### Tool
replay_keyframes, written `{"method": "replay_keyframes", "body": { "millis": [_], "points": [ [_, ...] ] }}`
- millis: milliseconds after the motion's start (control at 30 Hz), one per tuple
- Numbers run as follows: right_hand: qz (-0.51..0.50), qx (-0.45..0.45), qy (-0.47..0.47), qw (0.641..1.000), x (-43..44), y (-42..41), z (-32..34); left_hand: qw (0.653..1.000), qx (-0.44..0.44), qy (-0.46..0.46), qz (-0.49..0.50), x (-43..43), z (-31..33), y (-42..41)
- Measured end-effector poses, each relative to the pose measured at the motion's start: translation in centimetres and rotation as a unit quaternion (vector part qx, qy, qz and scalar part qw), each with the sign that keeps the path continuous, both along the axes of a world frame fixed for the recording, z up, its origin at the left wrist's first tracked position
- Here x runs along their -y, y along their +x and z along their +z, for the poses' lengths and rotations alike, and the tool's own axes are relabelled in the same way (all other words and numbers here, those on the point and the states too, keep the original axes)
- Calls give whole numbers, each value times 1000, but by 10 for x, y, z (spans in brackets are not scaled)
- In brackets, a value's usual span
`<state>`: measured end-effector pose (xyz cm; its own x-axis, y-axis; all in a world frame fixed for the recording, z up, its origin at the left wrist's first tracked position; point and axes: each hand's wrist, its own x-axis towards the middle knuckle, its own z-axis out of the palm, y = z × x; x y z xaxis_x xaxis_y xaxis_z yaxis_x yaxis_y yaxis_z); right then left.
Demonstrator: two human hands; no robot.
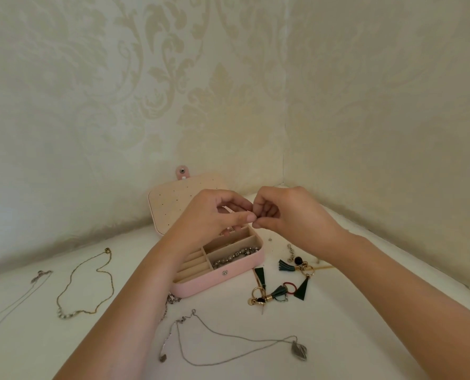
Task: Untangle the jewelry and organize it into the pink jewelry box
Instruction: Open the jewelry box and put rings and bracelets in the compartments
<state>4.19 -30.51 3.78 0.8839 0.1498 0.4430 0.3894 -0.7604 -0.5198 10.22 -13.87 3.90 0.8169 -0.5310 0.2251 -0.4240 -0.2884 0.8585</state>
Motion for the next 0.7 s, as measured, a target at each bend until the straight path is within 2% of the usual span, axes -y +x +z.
{"method": "replay_keyframes", "body": {
  "millis": [133,333,433,567,700],
  "points": [
    [12,9,4,1000,-2,-1,1,1000,23,17,3,-4,3,-2],
    [19,14,5,1000,-4,2,-5,997,-1,72,-13,-8,5,-2],
    [27,11,24,999,-7,2,-7,995,30,95,20,-18,9,6],
    [14,-18,12,1000,-8,5,-16,972,99,188,100,-41,8,23],
    [10,-42,-28,999,-10,9,-26,963,77,227,120,-57,11,27]
  ]
}}
